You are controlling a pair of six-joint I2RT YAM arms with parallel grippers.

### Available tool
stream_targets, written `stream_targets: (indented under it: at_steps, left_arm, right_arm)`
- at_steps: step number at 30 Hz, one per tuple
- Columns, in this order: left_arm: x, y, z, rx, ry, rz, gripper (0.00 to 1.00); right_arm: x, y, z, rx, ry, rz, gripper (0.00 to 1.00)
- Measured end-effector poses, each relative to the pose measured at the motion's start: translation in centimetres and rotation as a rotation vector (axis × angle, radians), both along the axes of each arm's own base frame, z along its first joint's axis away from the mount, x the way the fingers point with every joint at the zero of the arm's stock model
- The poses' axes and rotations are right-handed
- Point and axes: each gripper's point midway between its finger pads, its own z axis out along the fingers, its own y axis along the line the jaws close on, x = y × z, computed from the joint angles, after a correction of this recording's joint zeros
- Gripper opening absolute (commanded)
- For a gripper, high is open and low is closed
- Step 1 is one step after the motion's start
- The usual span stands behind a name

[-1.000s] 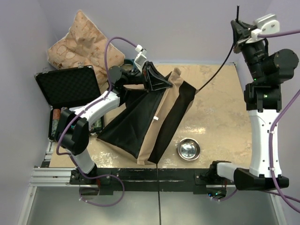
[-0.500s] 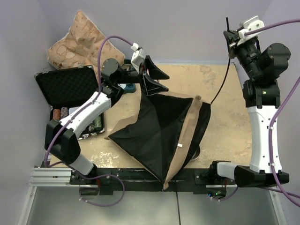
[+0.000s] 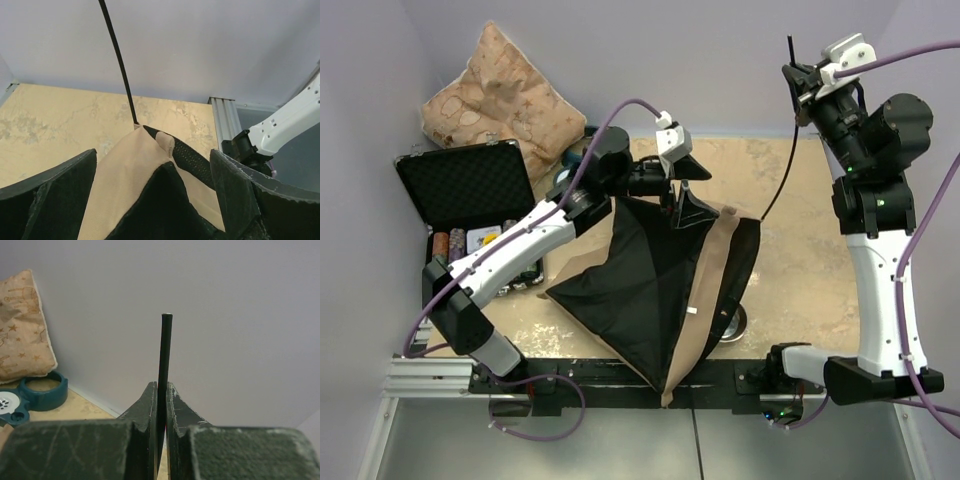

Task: Set up the pet tent

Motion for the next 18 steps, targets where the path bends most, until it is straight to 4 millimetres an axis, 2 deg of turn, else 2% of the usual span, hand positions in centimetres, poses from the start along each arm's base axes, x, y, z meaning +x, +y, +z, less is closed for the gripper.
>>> stream_targets:
  at_steps: [4,9,14,18]
  left_arm:
    - [0.2,-0.9,-2.0,0.051,-0.010,0.018,0.80]
    - [0.3,-1.9,-4.9,0.121,0.006,0.010,0.73]
    - [-0.1,-2.3,-6.3,0.156,0.005,-0.008,0.49]
    - [-0.6,-2.7,-6.4,0.158,-0.001,-0.034,0.17]
  right_arm:
    - [-0.1,0.2,0.0,0.006,0.001,0.001,0.00]
    - [-0.1,0.3,-0.1,0.006,0.008,0.003,0.00]
    - [-0.2,0.3,-0.1,0.006,0.010,0.005,0.00]
    - [-0.2,0.5,-0.1,0.009,0.011,0.010,0.00]
